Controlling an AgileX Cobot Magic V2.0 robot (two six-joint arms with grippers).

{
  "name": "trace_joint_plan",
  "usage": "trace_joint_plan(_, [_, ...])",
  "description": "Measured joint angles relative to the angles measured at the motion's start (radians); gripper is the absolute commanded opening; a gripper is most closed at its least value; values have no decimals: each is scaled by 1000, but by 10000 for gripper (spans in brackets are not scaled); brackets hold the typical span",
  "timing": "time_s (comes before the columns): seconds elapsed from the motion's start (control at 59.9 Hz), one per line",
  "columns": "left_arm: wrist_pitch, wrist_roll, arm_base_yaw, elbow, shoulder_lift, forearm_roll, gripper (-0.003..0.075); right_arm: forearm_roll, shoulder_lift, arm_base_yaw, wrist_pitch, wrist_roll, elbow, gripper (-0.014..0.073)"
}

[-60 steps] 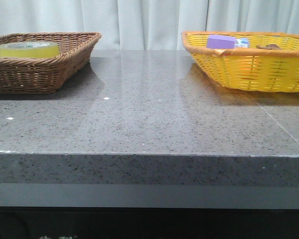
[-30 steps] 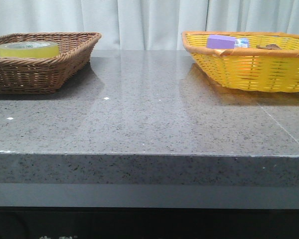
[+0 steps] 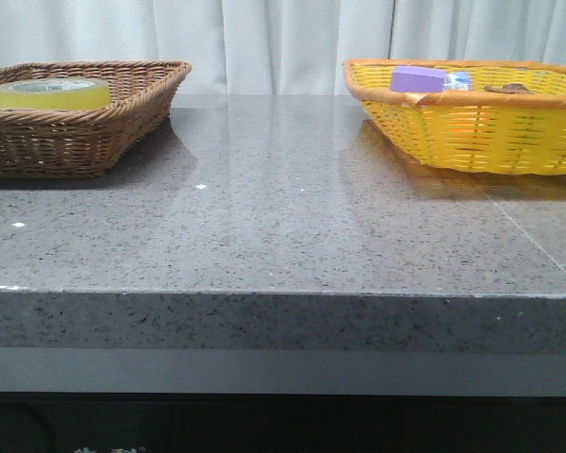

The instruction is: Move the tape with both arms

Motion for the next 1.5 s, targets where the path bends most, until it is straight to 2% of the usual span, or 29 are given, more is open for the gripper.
trace_joint_plan(0.15, [-184, 0, 55, 167, -97, 12, -20, 0, 0, 0, 0, 0, 0, -71])
trace_joint_plan(0.284, [-385, 0, 92, 397, -224, 13, -20, 0, 0, 0, 0, 0, 0, -71])
trace_joint_plan(0.434, [-553, 0, 108, 620, -370, 10, -20, 0, 0, 0, 0, 0, 0, -71])
trace_joint_plan(0.618, [-724, 0, 135, 790, -496, -16, -20, 0, 0, 0, 0, 0, 0, -71])
trace_joint_plan(0.734, [-795, 0, 151, 796, -510, -23, -20, 0, 0, 0, 0, 0, 0, -71])
trace_joint_plan(1.502, [-780, 0, 155, 796, -510, -27, -20, 0, -2, 0, 0, 0, 0, -71])
